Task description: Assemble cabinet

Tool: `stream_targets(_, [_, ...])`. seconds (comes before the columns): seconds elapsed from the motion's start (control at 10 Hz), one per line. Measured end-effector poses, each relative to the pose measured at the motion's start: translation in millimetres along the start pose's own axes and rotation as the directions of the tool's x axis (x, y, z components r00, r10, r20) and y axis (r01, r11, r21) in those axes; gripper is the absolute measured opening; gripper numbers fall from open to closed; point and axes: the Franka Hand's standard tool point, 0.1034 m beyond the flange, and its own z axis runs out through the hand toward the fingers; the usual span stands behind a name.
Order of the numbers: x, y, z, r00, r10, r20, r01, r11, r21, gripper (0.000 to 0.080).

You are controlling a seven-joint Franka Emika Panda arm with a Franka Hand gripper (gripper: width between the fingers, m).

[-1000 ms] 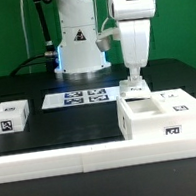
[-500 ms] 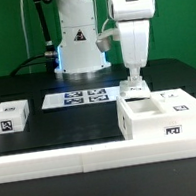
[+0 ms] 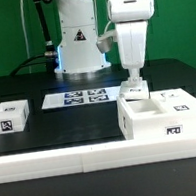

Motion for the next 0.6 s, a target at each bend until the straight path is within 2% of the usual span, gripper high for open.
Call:
stream_targets(0.2, [-0.9,-2.2,1.5,1.000,-0.001,-0.002,0.001,1.000,0.000,0.0068])
stream_targets(0.6, [-4.4,2.6,0.1,0.997,-0.074,-0.003,0.074,0.997,-0.005,0.0068])
